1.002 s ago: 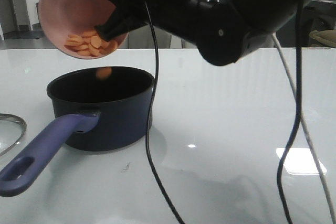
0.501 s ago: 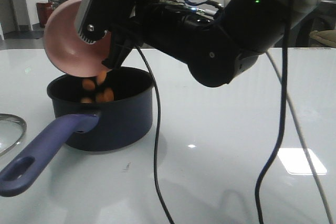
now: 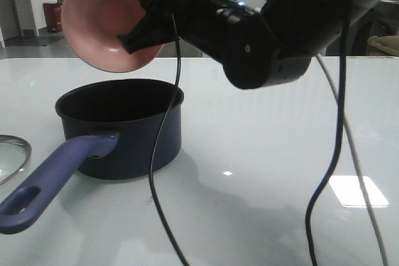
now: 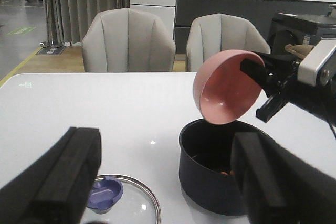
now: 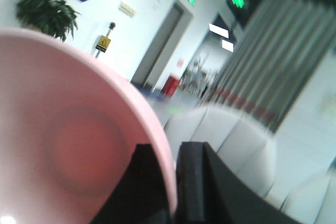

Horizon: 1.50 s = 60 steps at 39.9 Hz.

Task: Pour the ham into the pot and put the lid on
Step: 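Tilt the pink bowl with the right gripper to pour ham into pot, then carry the empty pink bowl back and lower it to the table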

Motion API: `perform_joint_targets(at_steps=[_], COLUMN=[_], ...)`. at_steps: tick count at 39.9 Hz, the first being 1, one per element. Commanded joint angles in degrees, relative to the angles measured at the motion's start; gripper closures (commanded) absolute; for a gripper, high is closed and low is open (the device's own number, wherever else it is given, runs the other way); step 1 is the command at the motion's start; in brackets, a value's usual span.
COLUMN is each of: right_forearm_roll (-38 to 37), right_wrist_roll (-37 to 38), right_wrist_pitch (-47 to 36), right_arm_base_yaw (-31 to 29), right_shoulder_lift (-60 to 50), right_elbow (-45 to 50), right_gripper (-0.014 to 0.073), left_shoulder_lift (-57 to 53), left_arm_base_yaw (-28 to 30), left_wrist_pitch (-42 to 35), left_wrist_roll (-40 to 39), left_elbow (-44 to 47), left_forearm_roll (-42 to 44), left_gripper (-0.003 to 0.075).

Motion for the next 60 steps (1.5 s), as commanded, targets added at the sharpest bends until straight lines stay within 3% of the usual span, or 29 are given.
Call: perform_joint_targets(at_steps=[1, 6, 15, 31, 45, 60], right_forearm_roll=[4.2, 8.4, 8.6, 8.6, 9.4, 11.1], right_wrist_roll=[8.1, 8.3, 8.3, 9.2, 9.3, 9.4], right_wrist_pitch=[5.4, 24.5, 53.4, 90.2, 100.4, 99.7], right_arm_base_yaw=[-0.1, -0.5, -5.6, -22.9, -33.2, -37.0], right_shoulder_lift=[-8.1, -14.0, -23.2, -29.0, -23.6, -13.5], right_elbow=[-2.1, -4.0, -4.9, -4.9, -4.7, -4.9], right_gripper=[0.0456, 0.0456, 0.0456, 0.0456, 0.0456, 0.0456], left_shoulder_lift=[1.3, 1.3, 1.3, 1.3, 1.3, 1.3], left_arm_base_yaw=[-0.4, -0.4, -0.4, -0.4, -0.4, -0.4], left_wrist_pitch=[-4.1, -4.1, -4.1, -4.1, -4.1, -4.1], left_wrist_roll=[-0.2, -0.2, -0.2, -0.2, -0.2, -0.2], left_elbow=[-1.4, -1.4, -1.4, -1.4, -1.4, -1.4], left_forearm_roll=[0.0, 0.0, 0.0, 0.0, 0.0, 0.0], left_gripper=[0.0169, 0.0169, 0.0169, 0.0169, 0.0169, 0.0169])
